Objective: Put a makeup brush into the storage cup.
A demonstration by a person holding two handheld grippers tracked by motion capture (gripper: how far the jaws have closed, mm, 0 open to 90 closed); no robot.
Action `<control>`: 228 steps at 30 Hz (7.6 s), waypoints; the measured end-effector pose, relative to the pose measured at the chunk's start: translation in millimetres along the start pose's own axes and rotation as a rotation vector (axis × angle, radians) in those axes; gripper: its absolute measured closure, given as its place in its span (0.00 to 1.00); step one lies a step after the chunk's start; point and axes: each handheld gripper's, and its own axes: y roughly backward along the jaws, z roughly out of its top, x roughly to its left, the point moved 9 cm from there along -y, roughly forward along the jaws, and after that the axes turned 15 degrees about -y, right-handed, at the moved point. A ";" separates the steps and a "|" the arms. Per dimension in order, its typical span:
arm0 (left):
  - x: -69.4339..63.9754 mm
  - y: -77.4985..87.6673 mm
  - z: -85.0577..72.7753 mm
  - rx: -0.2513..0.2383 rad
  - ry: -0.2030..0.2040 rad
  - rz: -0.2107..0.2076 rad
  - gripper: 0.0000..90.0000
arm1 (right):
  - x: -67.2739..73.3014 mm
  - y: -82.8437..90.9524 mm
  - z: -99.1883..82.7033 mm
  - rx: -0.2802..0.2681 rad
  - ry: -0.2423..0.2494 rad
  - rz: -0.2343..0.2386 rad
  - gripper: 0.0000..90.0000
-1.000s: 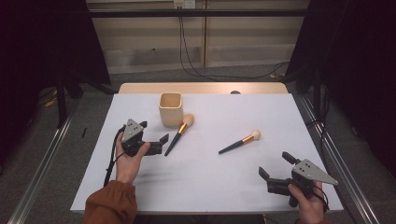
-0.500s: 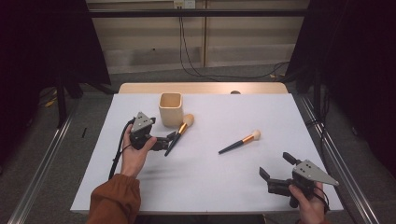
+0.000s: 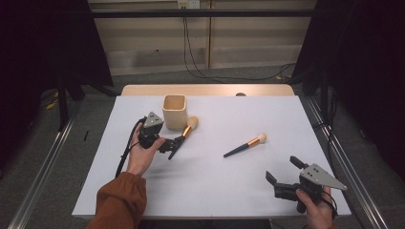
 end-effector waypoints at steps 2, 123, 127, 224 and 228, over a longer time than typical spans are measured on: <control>0.0 -0.8 -3.0 0.024 0.025 -0.014 0.03 | 0.4 -0.5 -0.3 0.003 0.001 0.000 0.00; -10.8 -56.3 -12.2 0.655 0.038 -0.205 0.83 | 5.5 -6.5 -7.5 0.048 0.031 0.025 0.00; -11.6 -50.6 -4.4 0.616 0.037 -0.203 0.83 | 5.8 -6.8 -7.2 0.047 0.032 0.024 0.00; 47.1 29.7 93.3 -0.332 0.047 0.084 0.83 | 4.0 -5.5 -2.8 -0.001 -0.022 0.025 0.00; 53.4 32.8 100.3 -0.351 0.051 0.091 0.83 | 3.5 -5.4 -2.9 0.000 -0.026 0.023 0.00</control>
